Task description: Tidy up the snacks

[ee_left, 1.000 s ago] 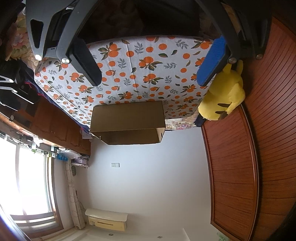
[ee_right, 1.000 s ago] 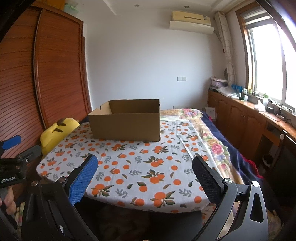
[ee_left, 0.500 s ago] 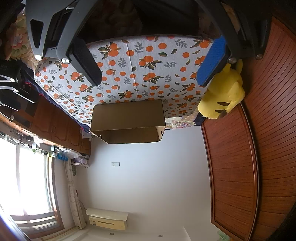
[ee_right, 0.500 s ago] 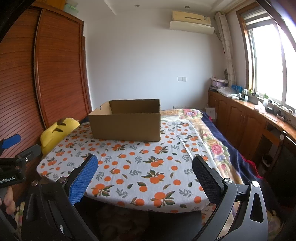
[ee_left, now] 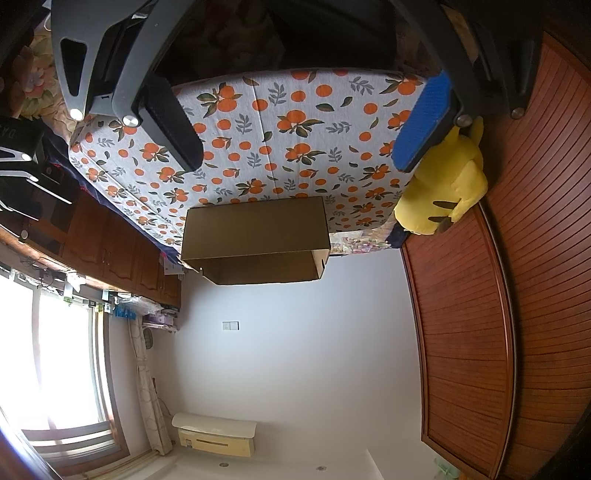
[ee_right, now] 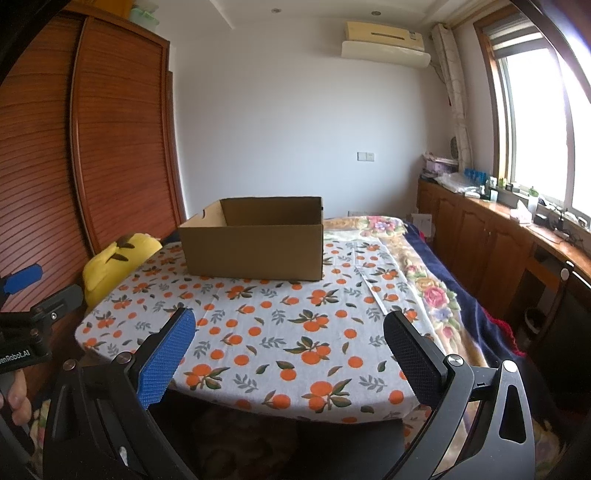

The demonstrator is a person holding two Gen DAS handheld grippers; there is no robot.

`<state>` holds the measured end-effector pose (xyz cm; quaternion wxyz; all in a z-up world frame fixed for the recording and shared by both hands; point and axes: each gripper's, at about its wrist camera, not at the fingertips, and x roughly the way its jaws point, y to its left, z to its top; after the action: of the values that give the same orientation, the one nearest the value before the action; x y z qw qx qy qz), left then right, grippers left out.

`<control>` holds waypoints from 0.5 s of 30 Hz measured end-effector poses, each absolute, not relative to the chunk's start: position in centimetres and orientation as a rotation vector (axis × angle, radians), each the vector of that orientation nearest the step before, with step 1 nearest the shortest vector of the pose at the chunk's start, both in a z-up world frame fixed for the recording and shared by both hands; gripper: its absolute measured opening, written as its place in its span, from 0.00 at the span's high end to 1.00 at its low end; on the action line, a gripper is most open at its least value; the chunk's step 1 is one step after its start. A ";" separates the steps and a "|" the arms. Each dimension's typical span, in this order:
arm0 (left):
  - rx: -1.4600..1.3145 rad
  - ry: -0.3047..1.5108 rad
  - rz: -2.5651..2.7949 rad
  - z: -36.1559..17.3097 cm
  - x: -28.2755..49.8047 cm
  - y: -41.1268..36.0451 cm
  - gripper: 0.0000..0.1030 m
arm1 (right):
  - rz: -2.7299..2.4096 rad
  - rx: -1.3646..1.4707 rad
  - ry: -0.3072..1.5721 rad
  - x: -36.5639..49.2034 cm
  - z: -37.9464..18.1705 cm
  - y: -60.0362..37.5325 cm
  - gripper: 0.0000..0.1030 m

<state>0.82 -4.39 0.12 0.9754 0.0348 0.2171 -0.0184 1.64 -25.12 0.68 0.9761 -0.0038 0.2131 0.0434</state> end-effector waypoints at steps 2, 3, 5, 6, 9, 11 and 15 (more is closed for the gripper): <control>0.070 0.438 -0.035 0.1 0.8 -4.4 0.00 | 0.088 -0.008 0.430 1.6 0.7 -25.1 0.00; 0.071 0.438 -0.036 0.1 0.8 -4.4 0.00 | 0.088 -0.008 0.429 1.6 0.7 -25.1 0.00; 0.073 0.437 -0.036 0.1 0.8 -4.4 0.00 | 0.088 -0.008 0.430 1.7 0.7 -25.1 0.00; 0.072 0.438 -0.036 0.1 0.8 -4.4 0.00 | 0.088 -0.007 0.430 1.6 0.7 -25.2 0.00; 0.074 0.437 -0.035 0.1 0.8 -4.5 0.00 | 0.088 -0.009 0.430 1.6 0.7 -25.1 0.00; 0.072 0.437 -0.036 0.1 0.8 -4.5 0.00 | 0.088 -0.008 0.429 1.6 0.7 -25.1 0.00; 0.073 0.437 -0.036 0.1 0.8 -4.5 0.00 | 0.087 -0.008 0.429 1.7 0.7 -25.1 0.00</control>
<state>0.80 -4.50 0.11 0.9754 0.0364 0.2169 -0.0177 1.66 -25.15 0.67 0.9761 -0.0039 0.2129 0.0432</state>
